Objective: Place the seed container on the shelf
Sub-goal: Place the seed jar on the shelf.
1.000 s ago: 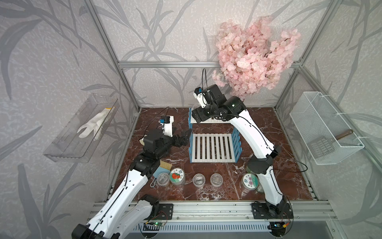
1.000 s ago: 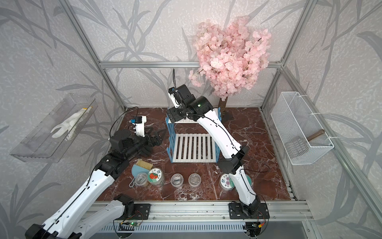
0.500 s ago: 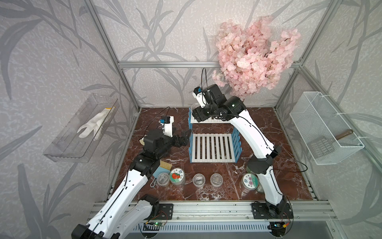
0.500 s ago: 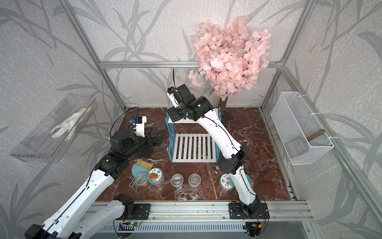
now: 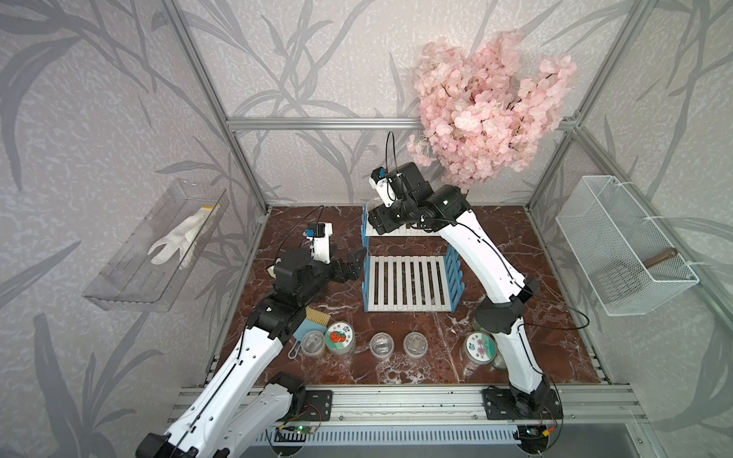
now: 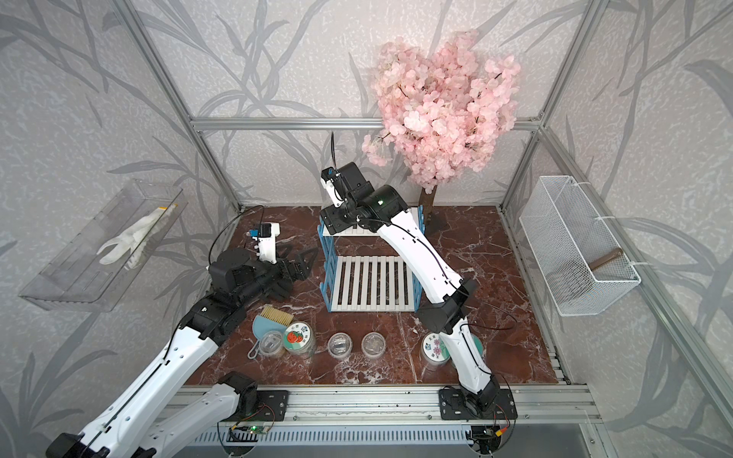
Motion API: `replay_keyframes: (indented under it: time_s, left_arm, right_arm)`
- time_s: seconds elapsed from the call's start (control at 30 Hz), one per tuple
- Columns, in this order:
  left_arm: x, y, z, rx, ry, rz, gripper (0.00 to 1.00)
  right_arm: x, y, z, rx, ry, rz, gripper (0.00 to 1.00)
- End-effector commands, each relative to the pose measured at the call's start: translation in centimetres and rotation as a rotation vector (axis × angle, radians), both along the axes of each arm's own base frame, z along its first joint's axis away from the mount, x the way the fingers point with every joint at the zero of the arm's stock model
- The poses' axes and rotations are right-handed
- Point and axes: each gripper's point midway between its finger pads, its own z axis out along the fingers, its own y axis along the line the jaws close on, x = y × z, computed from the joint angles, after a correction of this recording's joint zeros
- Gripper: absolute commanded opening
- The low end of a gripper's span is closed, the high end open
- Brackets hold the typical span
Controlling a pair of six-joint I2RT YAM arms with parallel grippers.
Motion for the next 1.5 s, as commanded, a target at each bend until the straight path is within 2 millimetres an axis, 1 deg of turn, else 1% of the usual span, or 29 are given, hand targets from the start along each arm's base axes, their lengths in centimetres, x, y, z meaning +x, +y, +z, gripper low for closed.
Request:
replay_keyframes:
  time_s: [0.0,0.1,0.2,0.3,0.43,0.57,0.63,0.77,0.83,1.13,1.27,1.47]
  left_arm:
    - [-0.1,0.3,0.7,-0.013,-0.023,0.012,1.0]
    - [0.0,0.3,0.6,-0.016,-0.022,0.01,1.0]
    - [-0.1,0.2,0.8,-0.02,-0.024,0.006,1.0]
    - [-0.2,0.2,1.0,-0.021,-0.026,0.005,1.0]
    - [-0.2,0.2,1.1,-0.025,-0.03,0.001,1.0]
    - [-0.2,0.0,1.2,-0.035,-0.027,-0.006,1.0]
    - [-0.2,-0.1,1.2,-0.038,-0.025,-0.009,1.0]
    - [-0.3,-0.1,1.2,-0.042,-0.025,-0.012,1.0]
    - [-0.3,-0.2,1.2,-0.041,-0.023,-0.018,1.0]
    - [0.1,0.1,1.4,0.002,-0.024,0.001,1.0]
    - [0.6,0.7,1.7,0.035,-0.032,0.034,1.0]
    - [1.1,1.7,2.0,0.084,-0.049,0.093,1.0]
  right_arm:
    - [-0.1,-1.0,1.9,0.021,-0.036,-0.025,0.84]
    - [0.0,-1.2,2.3,0.021,-0.05,-0.03,0.9]
    - [0.2,-1.2,2.5,0.027,-0.059,-0.029,0.91]
    - [0.4,-1.3,3.0,0.036,-0.072,-0.034,0.95]
    - [0.6,-1.3,3.3,0.045,-0.082,-0.033,0.96]
    - [0.9,-0.7,3.0,0.054,-0.085,-0.013,0.96]
    - [1.0,-0.5,2.9,0.057,-0.087,-0.007,0.95]
    - [1.3,-0.4,2.9,0.056,-0.099,-0.01,0.9]
    - [1.3,-0.3,2.8,0.054,-0.099,-0.008,0.86]
    - [1.2,-0.3,2.4,0.044,-0.087,-0.004,0.77]
    - [1.0,-0.1,3.0,0.067,-0.09,0.008,0.74]
    - [0.8,0.2,4.5,0.114,-0.11,0.018,0.74]
